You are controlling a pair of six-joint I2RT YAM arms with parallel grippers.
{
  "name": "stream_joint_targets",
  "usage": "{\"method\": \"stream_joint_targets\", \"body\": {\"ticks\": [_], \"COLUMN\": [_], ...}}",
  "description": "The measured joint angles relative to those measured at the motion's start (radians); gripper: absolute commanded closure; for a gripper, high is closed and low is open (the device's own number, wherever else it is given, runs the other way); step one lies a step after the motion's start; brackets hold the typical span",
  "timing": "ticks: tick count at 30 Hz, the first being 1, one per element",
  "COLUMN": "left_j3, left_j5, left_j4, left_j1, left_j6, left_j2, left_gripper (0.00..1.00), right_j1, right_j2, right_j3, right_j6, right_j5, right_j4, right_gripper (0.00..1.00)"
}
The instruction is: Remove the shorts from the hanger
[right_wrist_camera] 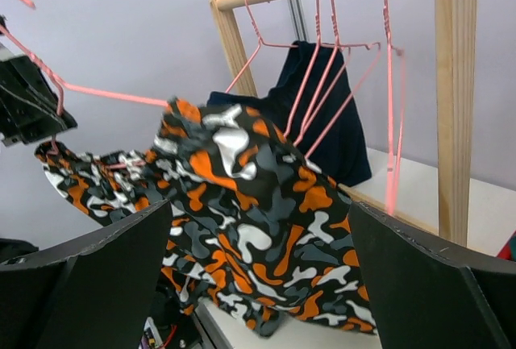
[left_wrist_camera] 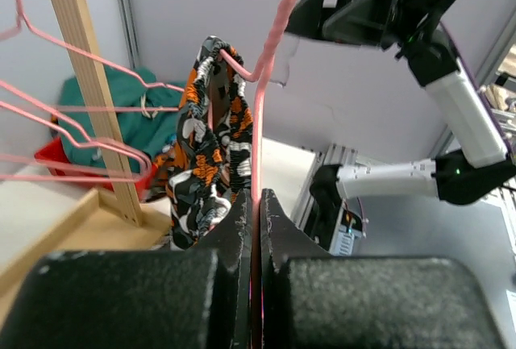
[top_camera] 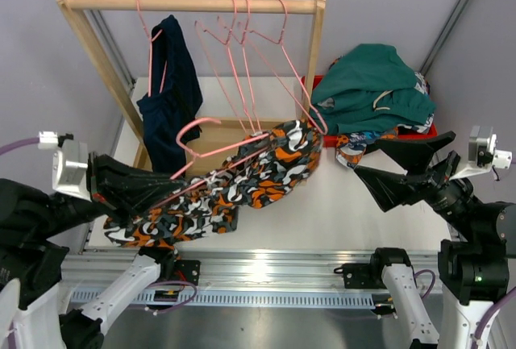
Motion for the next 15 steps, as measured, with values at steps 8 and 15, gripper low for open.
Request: {"method": "stream_joint_targets", "body": {"ticks": [8,15], "left_j3": [0.133,0.161], "left_j5": [-0.032,-0.053], "left_j4": [0.009,0.008], "left_j1": [-0.002,-0.002], "left_j6": [-0.022,-0.048], "left_j2": [0.153,0.207], "left_gripper": [1.00,1.00], "right_j1": [-0.008,-0.003], "right_j2": [0.012,0.016], "right_j3": [-0.082,-0.261], "right_j6": [0.025,0.072], "right_j5": [-0.034,-0.031], "right_j4": [0.082,0.227], "right_gripper": [0.00,0.01]}}
